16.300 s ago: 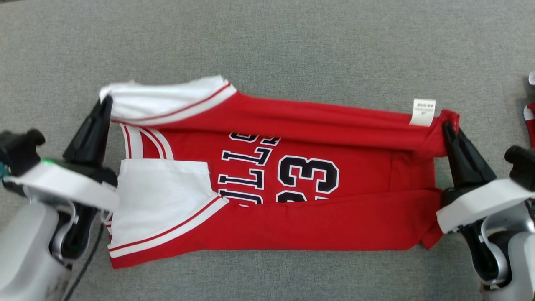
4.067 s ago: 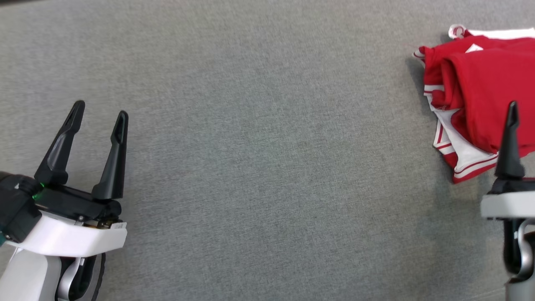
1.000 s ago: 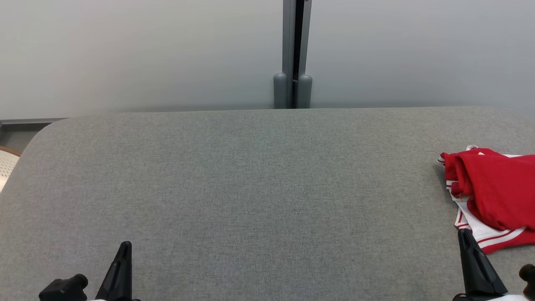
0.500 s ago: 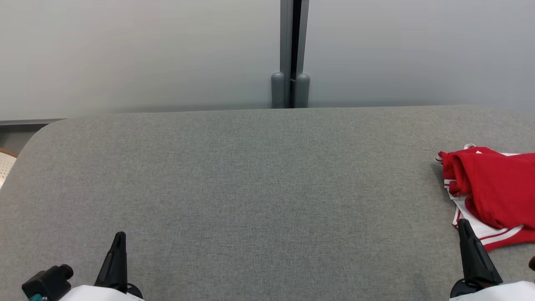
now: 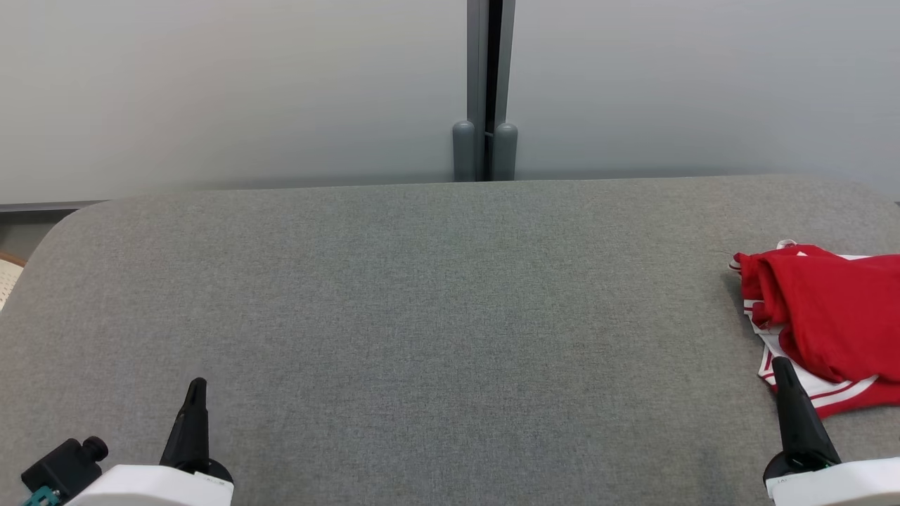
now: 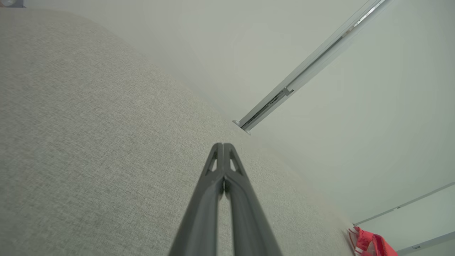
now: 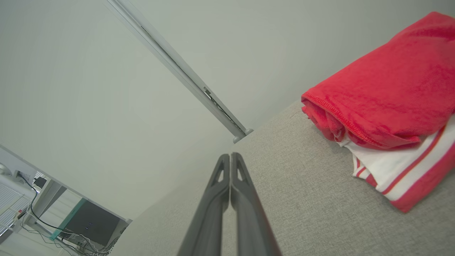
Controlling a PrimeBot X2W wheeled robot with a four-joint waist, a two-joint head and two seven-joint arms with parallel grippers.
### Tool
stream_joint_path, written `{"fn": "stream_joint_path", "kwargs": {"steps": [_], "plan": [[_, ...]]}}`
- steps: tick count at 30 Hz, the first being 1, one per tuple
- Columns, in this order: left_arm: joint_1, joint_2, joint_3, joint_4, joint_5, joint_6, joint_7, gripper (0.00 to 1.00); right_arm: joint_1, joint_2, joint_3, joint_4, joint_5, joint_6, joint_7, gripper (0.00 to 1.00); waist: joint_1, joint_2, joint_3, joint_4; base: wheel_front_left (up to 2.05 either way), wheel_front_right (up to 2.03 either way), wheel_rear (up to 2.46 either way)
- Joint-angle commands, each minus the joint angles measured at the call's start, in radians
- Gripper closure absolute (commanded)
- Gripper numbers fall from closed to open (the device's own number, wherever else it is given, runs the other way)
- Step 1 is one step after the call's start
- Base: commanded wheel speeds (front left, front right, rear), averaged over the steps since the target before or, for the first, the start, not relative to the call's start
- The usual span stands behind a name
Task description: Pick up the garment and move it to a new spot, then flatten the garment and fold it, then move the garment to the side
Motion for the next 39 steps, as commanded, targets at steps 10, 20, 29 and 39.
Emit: {"fn": "stream_joint_path", "kwargs": {"steps": [10,20,29,39], "plan": [[-0.053,-0.015,0.038,0.001,-0.127,-0.021,0.039,1.0,-0.057,-0.013,-0.003,0.037,0.164,0.0,0.004,1.0,0.0,-0.0001,0.001,-0.005,0.0,0.0,0.0],[-0.072,-0.03,0.059,0.009,-0.213,-0.031,0.065,1.0,-0.083,-0.014,-0.005,0.07,0.273,0.0,0.009,1.0,0.0,-0.0001,0.002,-0.009,0.0,0.0,0.0],[-0.087,-0.044,0.078,0.017,-0.291,-0.042,0.09,1.0,-0.107,-0.015,-0.009,0.101,0.373,0.0,0.014,1.0,0.0,-0.0001,0.003,-0.014,0.0,0.0,0.0],[-0.104,-0.059,0.098,0.024,-0.371,-0.053,0.115,1.0,-0.132,-0.015,-0.013,0.132,0.474,0.0,0.02,1.0,0.0,-0.0001,0.004,-0.018,0.0,0.0,0.0]]}}
